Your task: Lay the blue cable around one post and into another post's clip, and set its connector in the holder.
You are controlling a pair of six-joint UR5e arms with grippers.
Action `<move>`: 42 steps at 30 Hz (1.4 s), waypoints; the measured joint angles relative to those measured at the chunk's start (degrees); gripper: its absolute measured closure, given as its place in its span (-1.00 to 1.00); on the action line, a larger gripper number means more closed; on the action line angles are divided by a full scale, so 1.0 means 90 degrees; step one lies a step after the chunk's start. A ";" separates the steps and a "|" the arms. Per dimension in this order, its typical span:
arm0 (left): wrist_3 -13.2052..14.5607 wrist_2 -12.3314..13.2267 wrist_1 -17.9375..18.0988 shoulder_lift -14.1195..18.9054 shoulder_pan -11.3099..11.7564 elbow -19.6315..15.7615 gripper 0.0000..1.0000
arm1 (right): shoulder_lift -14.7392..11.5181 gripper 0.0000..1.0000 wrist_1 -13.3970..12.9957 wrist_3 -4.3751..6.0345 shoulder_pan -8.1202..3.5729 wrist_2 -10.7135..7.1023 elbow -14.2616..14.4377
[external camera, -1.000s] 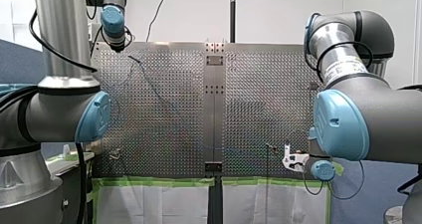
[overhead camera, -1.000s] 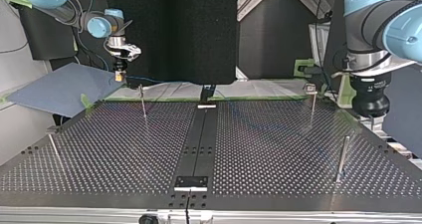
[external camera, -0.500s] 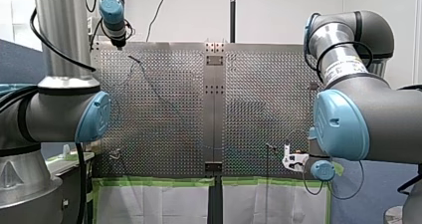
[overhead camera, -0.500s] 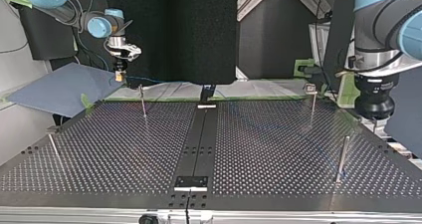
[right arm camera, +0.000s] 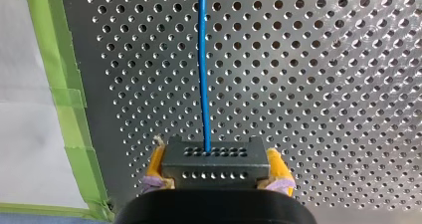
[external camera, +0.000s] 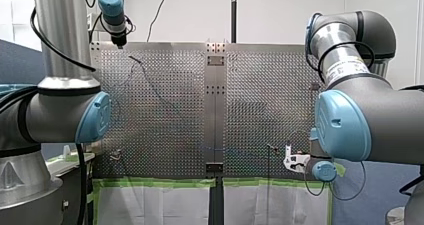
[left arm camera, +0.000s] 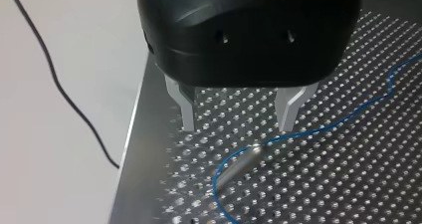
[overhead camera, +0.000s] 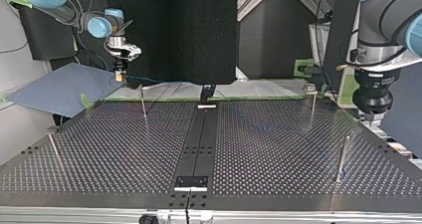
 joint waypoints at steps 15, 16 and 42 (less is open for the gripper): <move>-0.0006 0.0265 -0.0132 -0.0078 0.0026 0.0064 -0.55 | 0.0003 1.00 0.0007 0.0002 0.0000 0.0000 0.0003; -0.0007 0.0268 -0.0132 -0.0078 0.0028 0.0088 -0.55 | 0.0002 1.00 0.0008 0.0003 0.0001 0.0000 0.0003; -0.0072 0.0321 -0.0139 -0.0080 0.0001 0.0148 -0.55 | 0.0003 1.00 -0.0009 0.0033 0.0010 0.0000 0.0000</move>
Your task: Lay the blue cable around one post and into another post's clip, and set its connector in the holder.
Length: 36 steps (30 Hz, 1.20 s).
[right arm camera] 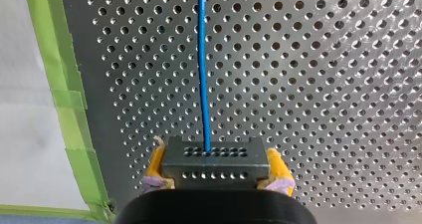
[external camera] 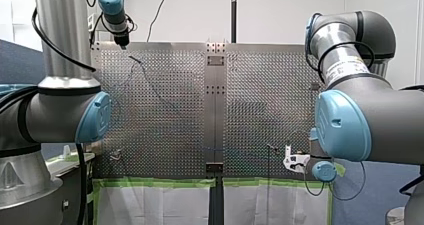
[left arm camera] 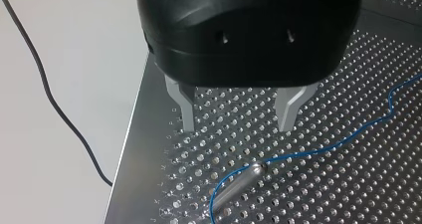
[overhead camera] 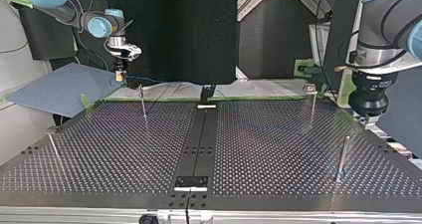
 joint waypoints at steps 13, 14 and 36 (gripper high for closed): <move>-0.0039 -0.0002 -0.0010 0.0000 -0.0005 0.0000 -0.55 | 0.0000 1.00 0.0019 0.0009 0.0006 0.0000 -0.0001; -0.0039 -0.0001 -0.0011 0.0000 -0.0004 0.0000 -0.55 | 0.0000 1.00 0.0019 0.0009 0.0007 0.0000 -0.0001; -0.0050 0.0190 0.0218 0.0242 -0.0070 -0.0305 -0.55 | 0.0001 1.00 0.0029 0.0013 0.0010 0.0004 0.0000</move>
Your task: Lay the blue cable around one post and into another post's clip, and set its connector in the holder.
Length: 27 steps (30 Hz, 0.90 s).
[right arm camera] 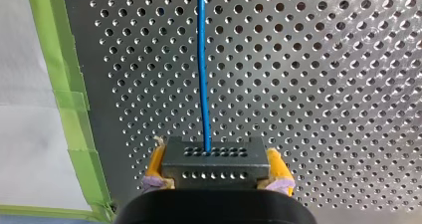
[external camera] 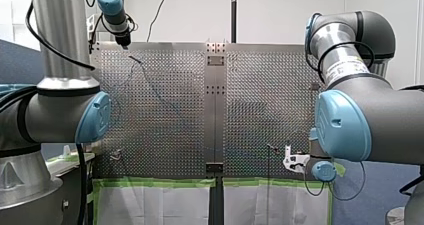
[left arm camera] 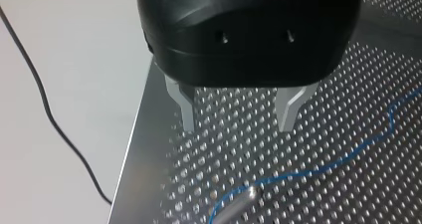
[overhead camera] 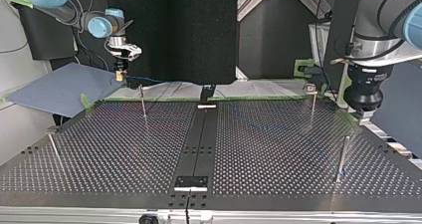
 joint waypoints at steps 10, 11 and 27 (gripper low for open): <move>-0.0175 0.0580 0.0582 0.0244 -0.0183 -0.0586 -0.55 | -0.0001 1.00 -0.0001 0.0015 0.0001 0.0015 -0.0002; -0.0180 0.0630 0.0633 0.0263 -0.0204 -0.0636 -0.55 | -0.0001 1.00 0.0000 0.0016 0.0001 0.0016 -0.0002; -0.0433 0.1445 0.1450 0.0309 -0.0550 -0.1452 -0.55 | -0.0001 1.00 0.0029 -0.0014 0.0007 0.0055 0.0000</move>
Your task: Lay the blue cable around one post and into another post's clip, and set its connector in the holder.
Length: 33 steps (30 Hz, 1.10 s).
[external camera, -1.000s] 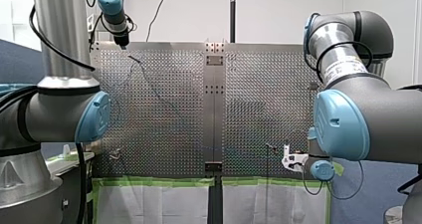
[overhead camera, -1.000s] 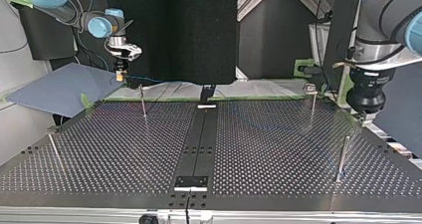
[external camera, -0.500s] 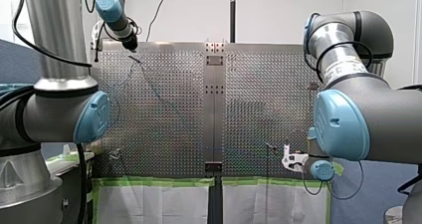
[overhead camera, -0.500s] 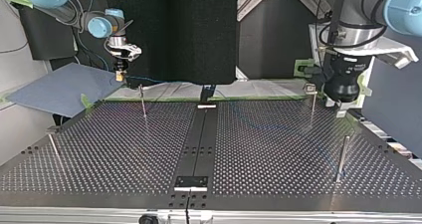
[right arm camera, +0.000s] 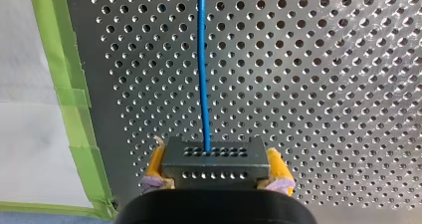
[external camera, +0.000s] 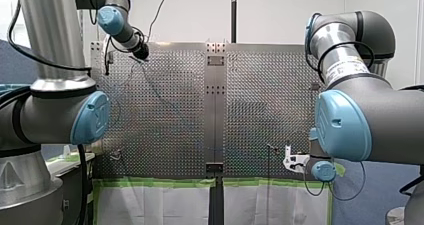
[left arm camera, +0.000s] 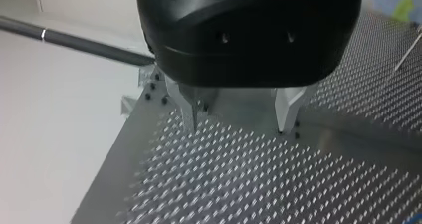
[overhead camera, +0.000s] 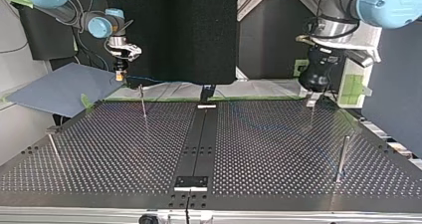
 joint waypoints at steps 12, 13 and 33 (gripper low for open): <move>-0.0215 0.0660 0.0662 -0.0407 -0.0397 -0.0661 -0.55 | 0.0000 1.00 -0.0023 -0.0037 0.0000 -0.0003 -0.0002; -0.0265 0.0727 0.0726 -0.0474 -0.0463 -0.0728 -0.55 | 0.0000 1.00 -0.0025 -0.0038 0.0000 -0.0003 -0.0002; -0.1117 -0.0045 0.1813 -0.1557 -0.1544 -0.1696 -0.55 | 0.0001 1.00 0.0010 -0.0039 0.0002 0.0000 0.0003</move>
